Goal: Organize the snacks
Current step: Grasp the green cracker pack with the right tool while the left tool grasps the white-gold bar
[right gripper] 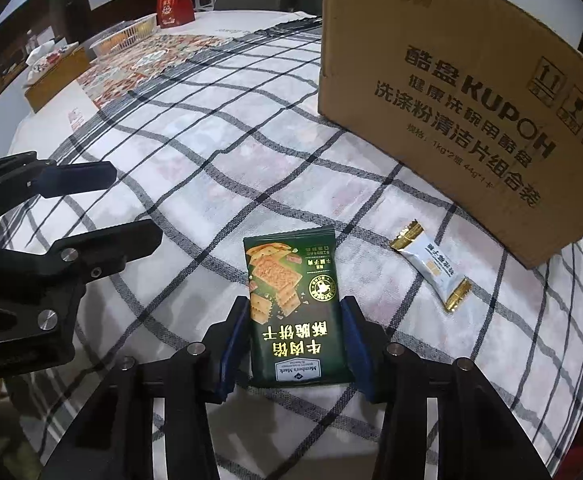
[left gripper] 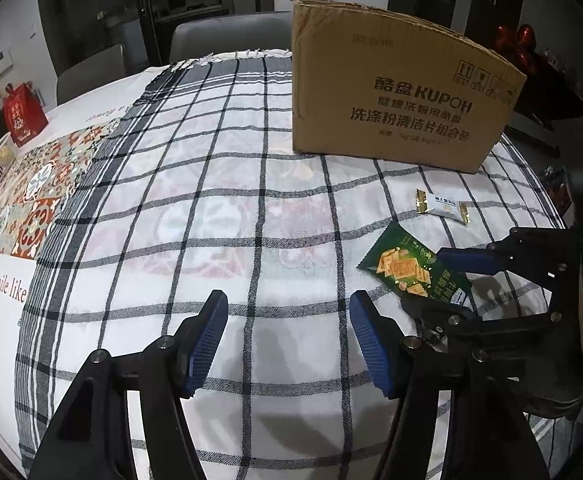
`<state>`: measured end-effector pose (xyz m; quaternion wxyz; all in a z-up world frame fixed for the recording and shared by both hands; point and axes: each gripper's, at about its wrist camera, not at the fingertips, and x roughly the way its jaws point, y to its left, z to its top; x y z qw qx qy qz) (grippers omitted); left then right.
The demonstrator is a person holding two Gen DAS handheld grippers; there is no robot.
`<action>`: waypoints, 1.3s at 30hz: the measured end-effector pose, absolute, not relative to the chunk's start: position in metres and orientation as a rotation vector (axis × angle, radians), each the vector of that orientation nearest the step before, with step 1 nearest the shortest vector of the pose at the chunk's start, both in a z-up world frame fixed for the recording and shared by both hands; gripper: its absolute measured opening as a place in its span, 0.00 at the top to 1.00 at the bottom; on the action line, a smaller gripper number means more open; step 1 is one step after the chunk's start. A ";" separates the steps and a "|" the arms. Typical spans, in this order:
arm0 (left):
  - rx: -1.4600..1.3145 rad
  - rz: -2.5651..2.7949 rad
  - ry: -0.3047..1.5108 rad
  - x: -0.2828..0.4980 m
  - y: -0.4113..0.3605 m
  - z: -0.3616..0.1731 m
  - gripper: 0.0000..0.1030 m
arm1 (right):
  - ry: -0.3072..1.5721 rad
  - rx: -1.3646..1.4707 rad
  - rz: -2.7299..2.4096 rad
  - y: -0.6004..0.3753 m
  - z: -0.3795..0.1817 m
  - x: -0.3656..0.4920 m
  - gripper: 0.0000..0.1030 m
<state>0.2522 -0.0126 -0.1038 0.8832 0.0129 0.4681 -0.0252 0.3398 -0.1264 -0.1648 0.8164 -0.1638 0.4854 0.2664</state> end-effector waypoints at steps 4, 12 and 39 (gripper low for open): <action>0.047 -0.082 0.959 0.254 -0.020 -0.100 0.40 | 1.009 -0.294 0.546 -0.138 -0.154 0.336 0.55; 0.107 -0.208 0.903 0.267 -0.042 -0.088 0.40 | 0.905 -0.104 0.363 -0.186 -0.123 0.329 0.55; 0.153 -0.525 0.924 0.345 -0.138 -0.132 0.32 | 0.825 0.181 0.032 -0.278 -0.134 0.334 0.55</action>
